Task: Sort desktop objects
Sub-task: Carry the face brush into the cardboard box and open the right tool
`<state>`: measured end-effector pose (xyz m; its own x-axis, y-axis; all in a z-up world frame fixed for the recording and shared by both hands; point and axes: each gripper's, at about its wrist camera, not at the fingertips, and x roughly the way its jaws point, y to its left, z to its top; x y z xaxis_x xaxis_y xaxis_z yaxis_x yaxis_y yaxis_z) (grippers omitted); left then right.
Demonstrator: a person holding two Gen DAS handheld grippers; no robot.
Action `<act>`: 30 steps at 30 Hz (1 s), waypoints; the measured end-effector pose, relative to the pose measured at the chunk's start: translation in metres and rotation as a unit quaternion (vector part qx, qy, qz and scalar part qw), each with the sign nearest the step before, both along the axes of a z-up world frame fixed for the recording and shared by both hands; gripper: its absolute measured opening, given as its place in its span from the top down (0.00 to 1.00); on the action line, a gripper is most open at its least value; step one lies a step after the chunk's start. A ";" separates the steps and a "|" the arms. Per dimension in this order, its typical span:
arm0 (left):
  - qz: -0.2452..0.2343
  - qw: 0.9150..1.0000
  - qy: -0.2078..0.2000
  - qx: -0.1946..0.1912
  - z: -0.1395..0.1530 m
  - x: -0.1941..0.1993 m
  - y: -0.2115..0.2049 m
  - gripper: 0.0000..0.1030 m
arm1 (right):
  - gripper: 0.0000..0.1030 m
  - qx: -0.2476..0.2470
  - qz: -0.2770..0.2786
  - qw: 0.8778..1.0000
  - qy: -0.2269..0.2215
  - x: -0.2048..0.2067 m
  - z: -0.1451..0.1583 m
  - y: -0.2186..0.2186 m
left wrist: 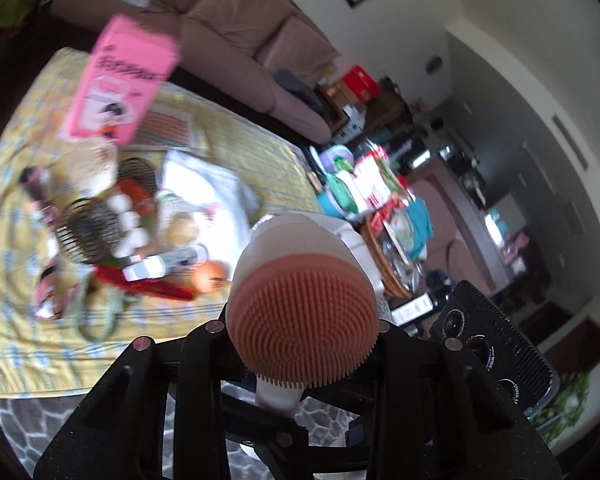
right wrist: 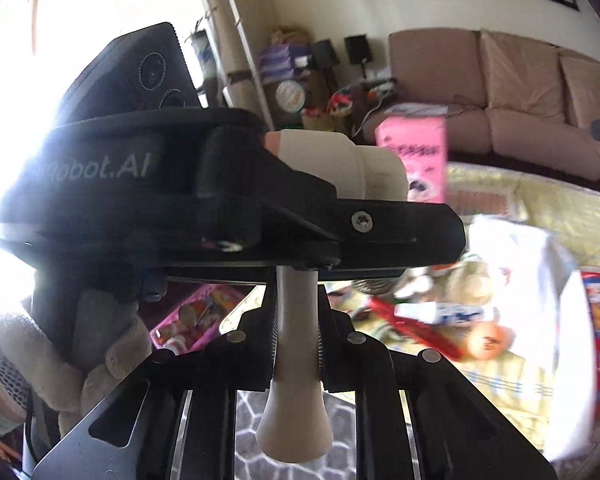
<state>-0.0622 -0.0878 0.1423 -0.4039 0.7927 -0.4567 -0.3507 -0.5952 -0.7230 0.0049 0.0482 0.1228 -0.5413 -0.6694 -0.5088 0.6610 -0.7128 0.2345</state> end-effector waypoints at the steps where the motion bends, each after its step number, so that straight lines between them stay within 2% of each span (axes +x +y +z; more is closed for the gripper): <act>1: -0.008 1.000 0.002 -0.005 0.005 0.000 0.011 0.71 | 0.85 -0.005 -0.009 1.000 0.002 0.001 0.006 0.014; 8: -0.082 0.996 0.011 -0.020 0.038 -0.009 0.123 0.71 | 0.85 -0.013 -0.075 0.997 0.010 0.003 0.037 0.117; 9: -0.092 0.995 0.013 -0.023 0.043 -0.010 0.138 0.67 | 0.85 -0.009 -0.083 0.996 0.012 0.001 0.040 0.132; 11: -0.110 0.993 0.016 -0.033 0.054 -0.012 0.171 0.48 | 0.85 0.000 -0.100 0.995 0.023 -0.001 0.049 0.163; 12: -0.114 0.993 0.015 -0.035 0.059 -0.013 0.185 0.30 | 0.85 -0.004 -0.103 0.994 0.022 -0.001 0.052 0.175; 13: -0.117 0.992 0.013 -0.034 0.064 -0.013 0.194 0.16 | 0.83 -0.013 -0.109 0.994 0.022 -0.004 0.055 0.191; 17: -0.128 0.991 0.037 -0.031 0.092 -0.010 0.221 0.09 | 0.81 -0.058 -0.125 0.990 0.024 -0.011 0.063 0.237; 20: -0.140 0.988 0.052 -0.034 0.106 -0.010 0.230 0.07 | 0.81 -0.114 -0.129 0.985 0.011 -0.029 0.064 0.260; 22: -0.127 0.988 0.061 -0.058 0.110 -0.012 0.233 0.07 | 0.81 -0.142 -0.142 0.980 0.009 -0.038 0.064 0.274; 26: -0.109 0.990 0.067 -0.063 0.094 -0.016 0.224 0.03 | 0.82 -0.167 -0.167 0.972 0.001 -0.052 0.066 0.298; 28: -0.118 0.989 0.063 -0.057 0.075 -0.021 0.224 0.03 | 0.83 -0.176 -0.174 0.969 -0.011 -0.060 0.064 0.313; 30: -0.135 0.987 0.076 -0.054 0.062 -0.024 0.231 0.03 | 0.83 -0.197 -0.179 0.964 -0.024 -0.065 0.061 0.326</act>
